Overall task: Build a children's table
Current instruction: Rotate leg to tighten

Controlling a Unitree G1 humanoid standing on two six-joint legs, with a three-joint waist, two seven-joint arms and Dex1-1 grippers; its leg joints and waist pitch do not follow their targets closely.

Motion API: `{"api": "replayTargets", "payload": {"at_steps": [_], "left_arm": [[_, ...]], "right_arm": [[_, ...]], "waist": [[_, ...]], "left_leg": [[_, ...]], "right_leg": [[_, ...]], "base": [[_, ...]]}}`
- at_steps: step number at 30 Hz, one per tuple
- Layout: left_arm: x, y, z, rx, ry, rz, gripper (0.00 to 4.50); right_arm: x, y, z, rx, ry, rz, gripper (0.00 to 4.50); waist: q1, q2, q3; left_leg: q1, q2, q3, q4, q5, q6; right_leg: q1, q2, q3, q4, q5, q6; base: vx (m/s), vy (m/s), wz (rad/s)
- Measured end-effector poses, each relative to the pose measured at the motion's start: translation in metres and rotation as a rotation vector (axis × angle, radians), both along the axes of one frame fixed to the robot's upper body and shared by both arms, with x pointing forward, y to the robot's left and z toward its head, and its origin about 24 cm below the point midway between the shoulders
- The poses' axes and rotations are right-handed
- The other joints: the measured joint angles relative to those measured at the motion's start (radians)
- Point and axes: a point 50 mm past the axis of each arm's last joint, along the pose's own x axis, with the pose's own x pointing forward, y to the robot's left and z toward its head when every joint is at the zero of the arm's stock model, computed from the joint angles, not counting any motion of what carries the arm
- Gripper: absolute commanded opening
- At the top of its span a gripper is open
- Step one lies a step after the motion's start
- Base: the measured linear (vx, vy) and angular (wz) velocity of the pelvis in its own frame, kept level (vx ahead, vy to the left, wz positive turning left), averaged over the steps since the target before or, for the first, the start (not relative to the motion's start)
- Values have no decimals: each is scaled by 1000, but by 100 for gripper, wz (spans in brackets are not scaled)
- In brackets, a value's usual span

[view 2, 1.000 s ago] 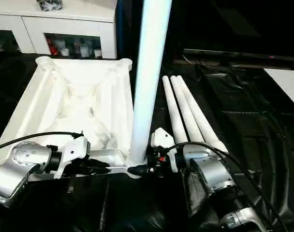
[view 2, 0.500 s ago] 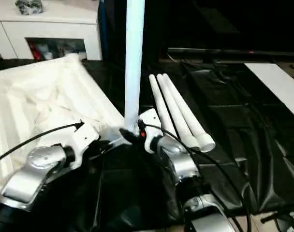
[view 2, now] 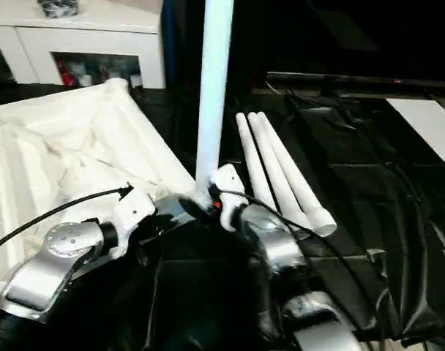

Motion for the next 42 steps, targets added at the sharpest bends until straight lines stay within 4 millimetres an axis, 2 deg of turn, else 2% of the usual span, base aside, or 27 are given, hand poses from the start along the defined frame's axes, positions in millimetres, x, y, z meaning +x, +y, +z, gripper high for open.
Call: {"api": "replayTargets", "payload": {"at_steps": [6, 13, 16, 21, 22, 34, 39, 42], "left_arm": [[-6, 10, 2, 9, 38, -138, 0], [-10, 19, 2, 11, 79, -275, 0], [-10, 19, 2, 8, 94, -311, 0], [-11, 20, 2, 11, 105, -359, 0], [-11, 20, 2, 13, 106, -363, 0], [-9, 20, 1, 7, 101, -380, 0], [-4, 21, 0, -5, 87, -277, 0], [0, 20, -2, -11, 63, -174, 0]], "right_arm": [[-15, -20, 2, -27, 9, 213, 375], [-29, -38, 6, -32, 59, 399, 375], [-32, -40, 7, -23, 80, 432, 342], [-36, -41, 7, -20, 102, 466, 320], [-36, -41, 7, -22, 103, 471, 301], [-38, -39, 8, -27, 106, 475, 279], [-31, -32, 4, 9, 110, 346, 277], [-20, -22, 1, 30, 103, 213, 277]], "waist": [[6, 0, 0], [26, 0, 0], [27, 0, 0], [28, 0, 0], [28, 0, 0], [29, -1, 0], [23, -1, -1], [4, -3, -1]], "left_leg": [[-1, 0, 0, 1, 0, 0], [-1, 0, 0, 1, 0, 0], [-1, 0, 0, 1, 0, 0], [-1, 1, 0, 1, 0, 0], [-1, 1, 0, 1, 0, 0], [0, 1, 0, 1, 0, 0], [1, 1, 0, 1, 0, 0], [2, 1, 0, 1, 1, -1]], "right_leg": [[1, 0, 0, 0, 0, 0], [1, 0, 0, 0, 0, 0], [2, 0, 0, 0, 0, 0], [2, 0, 0, 0, 0, 0], [2, 0, 0, 0, 0, 0], [2, 0, 0, 1, 0, 0], [2, 0, 0, 3, -2, 4], [2, 0, 0, 3, -2, 4]], "base": [[0, 0, 0], [0, 0, 0], [0, 0, 0], [0, 0, 0], [0, 0, 0], [0, 0, 0], [0, 0, 0], [0, 0, 0]]}}
